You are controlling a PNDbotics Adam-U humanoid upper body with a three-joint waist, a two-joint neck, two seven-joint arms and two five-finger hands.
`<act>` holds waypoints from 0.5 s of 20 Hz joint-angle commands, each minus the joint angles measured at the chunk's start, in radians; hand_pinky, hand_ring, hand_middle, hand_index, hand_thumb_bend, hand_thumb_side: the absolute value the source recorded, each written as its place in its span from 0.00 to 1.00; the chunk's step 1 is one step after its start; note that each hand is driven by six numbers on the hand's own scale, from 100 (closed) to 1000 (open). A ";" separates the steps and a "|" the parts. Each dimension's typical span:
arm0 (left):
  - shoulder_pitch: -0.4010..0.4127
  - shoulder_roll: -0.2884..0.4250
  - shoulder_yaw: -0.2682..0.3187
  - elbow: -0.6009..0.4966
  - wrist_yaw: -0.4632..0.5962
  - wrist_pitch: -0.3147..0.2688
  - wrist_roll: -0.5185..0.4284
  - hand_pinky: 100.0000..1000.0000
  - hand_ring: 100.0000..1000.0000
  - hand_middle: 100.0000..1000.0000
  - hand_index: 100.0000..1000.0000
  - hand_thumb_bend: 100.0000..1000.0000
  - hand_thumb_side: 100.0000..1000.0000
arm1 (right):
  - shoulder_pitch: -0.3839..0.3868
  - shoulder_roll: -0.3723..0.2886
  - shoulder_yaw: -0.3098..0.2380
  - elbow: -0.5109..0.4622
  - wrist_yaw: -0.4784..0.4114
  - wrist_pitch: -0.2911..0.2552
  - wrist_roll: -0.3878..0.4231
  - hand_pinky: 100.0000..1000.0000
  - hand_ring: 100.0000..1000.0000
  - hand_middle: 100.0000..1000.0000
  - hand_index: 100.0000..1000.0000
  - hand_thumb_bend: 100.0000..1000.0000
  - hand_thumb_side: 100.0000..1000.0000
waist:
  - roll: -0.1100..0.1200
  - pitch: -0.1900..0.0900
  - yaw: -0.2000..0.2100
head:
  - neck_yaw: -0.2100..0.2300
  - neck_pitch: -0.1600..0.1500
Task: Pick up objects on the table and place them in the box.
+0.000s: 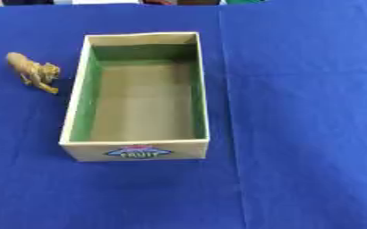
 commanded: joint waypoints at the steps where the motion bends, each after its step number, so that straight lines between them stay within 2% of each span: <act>1: -0.007 0.025 0.010 -0.016 0.000 0.002 -0.006 0.45 0.56 0.55 0.71 0.00 0.62 | -0.012 -0.021 -0.004 -0.014 -0.004 -0.001 0.004 0.78 0.66 0.74 0.84 0.00 0.96 | 0.001 -0.025 0.003 | 0.012 0.014; 5: -0.007 0.061 0.009 -0.016 -0.019 0.018 -0.021 0.45 0.56 0.56 0.71 0.00 0.63 | -0.012 -0.023 -0.003 -0.014 -0.005 -0.001 0.005 0.78 0.66 0.74 0.84 0.00 0.96 | 0.002 -0.032 0.006 | 0.020 0.012; 10: -0.014 0.215 0.012 -0.016 -0.143 0.091 -0.085 0.48 0.59 0.60 0.76 0.00 0.70 | -0.009 -0.031 -0.002 -0.014 -0.005 -0.001 0.005 0.78 0.66 0.74 0.84 0.00 0.96 | 0.009 -0.044 0.012 | 0.010 0.006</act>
